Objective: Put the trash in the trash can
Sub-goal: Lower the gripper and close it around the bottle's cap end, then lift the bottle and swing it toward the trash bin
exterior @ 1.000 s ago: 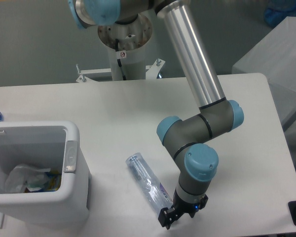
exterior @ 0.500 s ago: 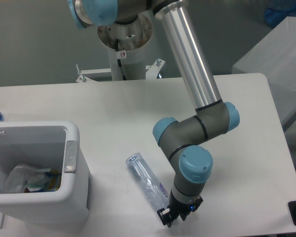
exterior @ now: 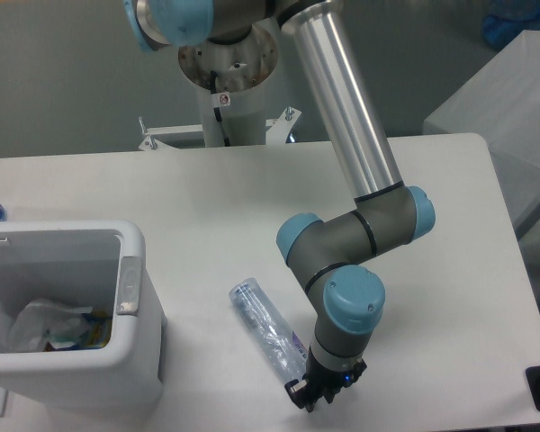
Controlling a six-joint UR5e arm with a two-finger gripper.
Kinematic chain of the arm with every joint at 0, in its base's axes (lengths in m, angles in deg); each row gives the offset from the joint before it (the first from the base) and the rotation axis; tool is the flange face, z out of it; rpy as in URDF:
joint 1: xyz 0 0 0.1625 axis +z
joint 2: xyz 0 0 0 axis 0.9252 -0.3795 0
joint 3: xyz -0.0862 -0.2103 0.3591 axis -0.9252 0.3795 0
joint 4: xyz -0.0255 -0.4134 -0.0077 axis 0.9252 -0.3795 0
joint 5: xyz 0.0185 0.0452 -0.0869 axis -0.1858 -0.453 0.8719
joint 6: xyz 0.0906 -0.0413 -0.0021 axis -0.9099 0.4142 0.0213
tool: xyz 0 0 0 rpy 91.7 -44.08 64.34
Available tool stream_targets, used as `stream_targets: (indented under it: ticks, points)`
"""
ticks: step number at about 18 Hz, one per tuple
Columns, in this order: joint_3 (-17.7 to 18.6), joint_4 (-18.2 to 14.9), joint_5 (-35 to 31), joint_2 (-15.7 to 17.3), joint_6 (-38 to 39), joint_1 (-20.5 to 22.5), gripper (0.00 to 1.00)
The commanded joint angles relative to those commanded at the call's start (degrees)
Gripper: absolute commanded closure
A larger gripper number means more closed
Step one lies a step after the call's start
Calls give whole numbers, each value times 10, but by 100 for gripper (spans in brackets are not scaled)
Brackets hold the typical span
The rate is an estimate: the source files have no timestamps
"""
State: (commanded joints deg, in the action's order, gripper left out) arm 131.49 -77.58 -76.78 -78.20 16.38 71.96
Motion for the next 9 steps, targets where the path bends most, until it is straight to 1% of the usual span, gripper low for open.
stream_targets:
  ticks: [2,4,6,9]
  points:
    - [0,1,0,3,0,-1,60]
    - [-2,1,0,17,0,-1,60]
    - [-5,1,2,46,-1,0,61]
    - [-5,9,5,87,0,1,66]
